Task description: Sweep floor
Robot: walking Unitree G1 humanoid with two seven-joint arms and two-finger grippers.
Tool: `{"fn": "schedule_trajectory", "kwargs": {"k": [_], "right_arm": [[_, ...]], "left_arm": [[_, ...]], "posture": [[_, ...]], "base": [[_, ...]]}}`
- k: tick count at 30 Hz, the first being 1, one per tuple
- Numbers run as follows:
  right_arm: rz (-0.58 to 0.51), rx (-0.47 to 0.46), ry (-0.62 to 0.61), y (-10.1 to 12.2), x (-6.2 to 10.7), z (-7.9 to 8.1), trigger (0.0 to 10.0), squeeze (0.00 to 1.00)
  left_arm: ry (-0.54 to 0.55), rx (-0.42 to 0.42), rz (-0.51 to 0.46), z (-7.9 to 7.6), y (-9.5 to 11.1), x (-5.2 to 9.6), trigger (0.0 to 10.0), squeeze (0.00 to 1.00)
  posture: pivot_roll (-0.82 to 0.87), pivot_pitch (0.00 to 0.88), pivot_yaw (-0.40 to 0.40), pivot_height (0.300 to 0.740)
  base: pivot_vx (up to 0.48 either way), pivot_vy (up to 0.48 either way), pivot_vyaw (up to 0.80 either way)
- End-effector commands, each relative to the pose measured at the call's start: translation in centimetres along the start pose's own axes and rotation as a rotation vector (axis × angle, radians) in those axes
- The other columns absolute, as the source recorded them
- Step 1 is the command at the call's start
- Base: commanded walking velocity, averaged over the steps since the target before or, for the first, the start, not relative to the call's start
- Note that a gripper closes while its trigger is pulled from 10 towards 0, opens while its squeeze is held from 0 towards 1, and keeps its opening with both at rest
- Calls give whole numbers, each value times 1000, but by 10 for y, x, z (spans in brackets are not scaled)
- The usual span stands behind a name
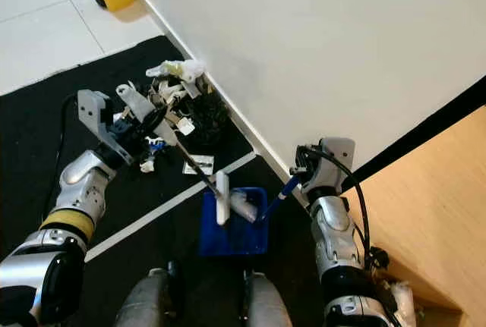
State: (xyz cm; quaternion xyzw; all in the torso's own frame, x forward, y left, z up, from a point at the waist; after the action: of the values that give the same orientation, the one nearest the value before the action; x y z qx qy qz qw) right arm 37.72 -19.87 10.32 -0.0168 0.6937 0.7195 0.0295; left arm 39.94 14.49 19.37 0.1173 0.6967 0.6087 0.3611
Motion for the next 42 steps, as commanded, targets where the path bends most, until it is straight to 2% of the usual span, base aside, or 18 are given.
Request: {"fn": "schedule_trajectory", "kwargs": {"k": [1,3,8,10,15,18,19,21,26,27,28,29,30,31,33,37,41,42], "right_arm": [[-16,-10,-35,3,4,-11,10000,0],[-42,-19,-47,12,3,-15,10000,0],[-52,-17,-53,16,1,-19,10000,0],[-46,-14,-61,15,1,-22,10000,0],[-34,-12,-64,14,1,-23,10000,0],[-7,-6,-65,9,2,-24,10000,0],[-7,-6,-65,9,2,-24,10000,0],[29,3,-71,1,4,-25,10000,0],[45,4,-80,-3,5,-25,10000,0],[52,11,-89,-4,5,-25,10000,0],[52,11,-89,-4,5,-25,10000,0],[58,8,-102,-4,5,-26,10000,0],[59,6,-110,-3,4,-26,10000,0],[59,6,-110,-3,4,-26,10000,0],[44,-16,-124,4,2,-26,10000,0],[32,-30,-142,10,1,-27,10000,0],[23,-55,-160,15,3,-27,10000,0],[21,-50,-159,14,5,-25,10000,0]], "left_arm": [[13,17,-51,2,9,3,10000,0],[31,63,-132,4,36,12,10000,0],[48,96,-98,-3,46,25,10000,0],[111,94,-79,1,48,31,10000,0],[380,155,-16,30,45,43,10000,0],[568,76,49,50,57,50,10000,0],[568,76,49,50,57,50,10000,0],[628,-15,64,58,80,48,10000,0],[717,-54,79,69,94,52,10000,0],[738,-55,144,72,87,56,10000,0],[738,-55,144,72,87,56,10000,0],[783,-28,214,75,73,64,10000,0],[810,58,261,74,55,73,10000,0],[810,58,261,74,55,73,10000,0],[867,147,299,69,31,89,10000,0],[867,135,277,63,25,92,10000,0],[863,55,298,54,17,92,10000,0],[858,-8,314,48,14,89,10000,0]], "posture": [[24,275,-14,740],[41,271,-7,740],[53,268,-1,740],[65,266,0,740],[74,259,3,740],[80,251,5,740],[80,251,5,740],[92,245,8,740],[95,241,10,740],[97,237,9,740],[97,237,9,740],[102,230,3,740],[104,226,4,740],[104,226,4,740],[102,218,7,740],[92,210,11,740],[81,196,11,740],[82,179,-1,740]], "base": [[0,0,0],[0,0,0],[0,0,0],[0,0,0],[0,0,0],[0,0,0],[0,0,0],[0,0,0],[0,0,0],[0,0,0],[0,0,0],[0,0,0],[0,0,0],[0,0,0],[0,0,0],[0,0,0],[0,0,0],[0,0,0]]}}
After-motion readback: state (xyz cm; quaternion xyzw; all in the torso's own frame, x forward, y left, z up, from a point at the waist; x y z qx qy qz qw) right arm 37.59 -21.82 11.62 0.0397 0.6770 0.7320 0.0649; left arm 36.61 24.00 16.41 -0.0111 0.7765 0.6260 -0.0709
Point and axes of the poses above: a point about 5 cm out from each wrist's last joint towards the gripper, its own x axis pointing back from the gripper into the wrist, its own y axis along the axis of the wrist's last joint, z = x × y, the point moved 5 cm from there along -x, pointing out of the wrist towards the gripper, and after that the axes turned 1 degree about x, right-handed, at the moved point
